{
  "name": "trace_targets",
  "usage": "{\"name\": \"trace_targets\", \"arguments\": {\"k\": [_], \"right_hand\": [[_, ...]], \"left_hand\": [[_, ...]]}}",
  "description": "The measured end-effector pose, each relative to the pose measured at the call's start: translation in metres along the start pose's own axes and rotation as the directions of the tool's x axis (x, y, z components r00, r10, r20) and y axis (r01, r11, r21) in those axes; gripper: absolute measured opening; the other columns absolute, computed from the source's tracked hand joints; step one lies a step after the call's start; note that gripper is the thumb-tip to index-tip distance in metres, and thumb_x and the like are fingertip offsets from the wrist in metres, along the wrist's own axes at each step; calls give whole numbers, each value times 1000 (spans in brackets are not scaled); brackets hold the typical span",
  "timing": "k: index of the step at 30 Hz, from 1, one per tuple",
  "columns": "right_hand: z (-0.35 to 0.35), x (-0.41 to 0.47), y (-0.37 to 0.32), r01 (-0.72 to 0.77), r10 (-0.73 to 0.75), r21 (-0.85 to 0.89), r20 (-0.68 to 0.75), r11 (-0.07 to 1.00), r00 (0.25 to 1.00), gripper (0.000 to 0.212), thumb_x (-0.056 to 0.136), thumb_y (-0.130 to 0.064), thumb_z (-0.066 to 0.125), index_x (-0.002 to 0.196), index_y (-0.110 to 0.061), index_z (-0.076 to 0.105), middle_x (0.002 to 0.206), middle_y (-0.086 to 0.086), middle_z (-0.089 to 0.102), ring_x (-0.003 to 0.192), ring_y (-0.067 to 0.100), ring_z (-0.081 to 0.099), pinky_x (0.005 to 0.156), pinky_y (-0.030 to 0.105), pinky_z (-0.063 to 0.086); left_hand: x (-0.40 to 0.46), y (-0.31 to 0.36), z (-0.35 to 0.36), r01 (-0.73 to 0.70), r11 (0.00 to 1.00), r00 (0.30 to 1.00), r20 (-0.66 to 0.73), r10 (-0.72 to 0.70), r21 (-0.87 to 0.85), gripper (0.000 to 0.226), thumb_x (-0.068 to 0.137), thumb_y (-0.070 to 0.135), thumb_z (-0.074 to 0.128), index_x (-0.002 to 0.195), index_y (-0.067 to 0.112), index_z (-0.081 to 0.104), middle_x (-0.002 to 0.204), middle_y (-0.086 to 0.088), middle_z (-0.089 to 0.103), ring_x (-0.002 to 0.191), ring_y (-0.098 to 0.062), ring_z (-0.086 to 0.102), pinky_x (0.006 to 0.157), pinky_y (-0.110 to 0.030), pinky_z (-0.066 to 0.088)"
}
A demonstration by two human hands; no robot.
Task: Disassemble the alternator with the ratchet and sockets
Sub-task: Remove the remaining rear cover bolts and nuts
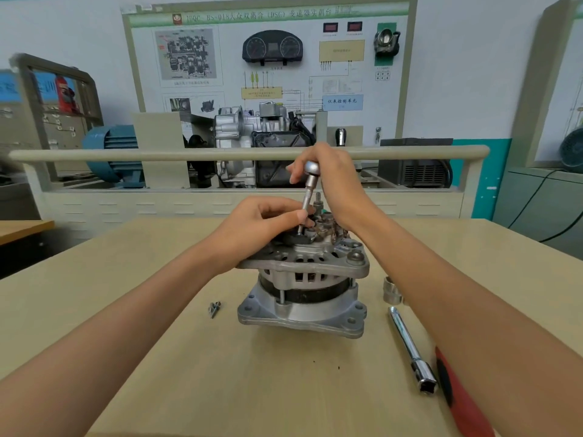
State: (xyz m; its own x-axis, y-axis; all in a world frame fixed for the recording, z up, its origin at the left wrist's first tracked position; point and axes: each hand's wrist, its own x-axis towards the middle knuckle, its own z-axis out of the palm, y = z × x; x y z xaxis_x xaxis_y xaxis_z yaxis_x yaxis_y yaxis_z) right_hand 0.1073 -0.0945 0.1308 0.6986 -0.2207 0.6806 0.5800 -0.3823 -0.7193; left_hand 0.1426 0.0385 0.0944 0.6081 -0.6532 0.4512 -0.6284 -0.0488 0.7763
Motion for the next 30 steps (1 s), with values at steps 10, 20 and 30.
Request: {"name": "trace_targets", "arguments": {"k": [10, 20, 30], "right_hand": [[20, -5, -7, 88, -168, -544, -99, 835, 981, 35, 84, -24, 30, 72, -5, 57, 65, 7, 58, 67, 18, 53, 67, 30, 38], [24, -3, -14, 100, -156, -561, -52, 822, 986, 45, 96, -22, 41, 52, -16, 40, 53, -3, 44, 59, 16, 43, 74, 32, 37], [29, -10, -13, 212, -379, -903, 59, 375, 924, 18, 94, -22, 44, 86, -12, 57, 73, 6, 62, 74, 25, 57, 74, 35, 36]], "left_hand": [[4, 3, -3, 113, 976, 993, -10, -116, -184, 12, 78, 8, 71, 88, 12, 73, 80, 2, 75, 72, -5, 70, 64, -14, 53], [-2, 2, -1, 29, 986, 999, 22, -26, -163, 13, 87, 8, 63, 91, 18, 70, 84, 4, 75, 78, -6, 70, 67, -16, 53], [7, 0, 1, 47, 995, 993, -103, -56, -88, 9, 77, -3, 70, 78, 6, 68, 73, -9, 70, 68, -11, 65, 61, -14, 50]]}}
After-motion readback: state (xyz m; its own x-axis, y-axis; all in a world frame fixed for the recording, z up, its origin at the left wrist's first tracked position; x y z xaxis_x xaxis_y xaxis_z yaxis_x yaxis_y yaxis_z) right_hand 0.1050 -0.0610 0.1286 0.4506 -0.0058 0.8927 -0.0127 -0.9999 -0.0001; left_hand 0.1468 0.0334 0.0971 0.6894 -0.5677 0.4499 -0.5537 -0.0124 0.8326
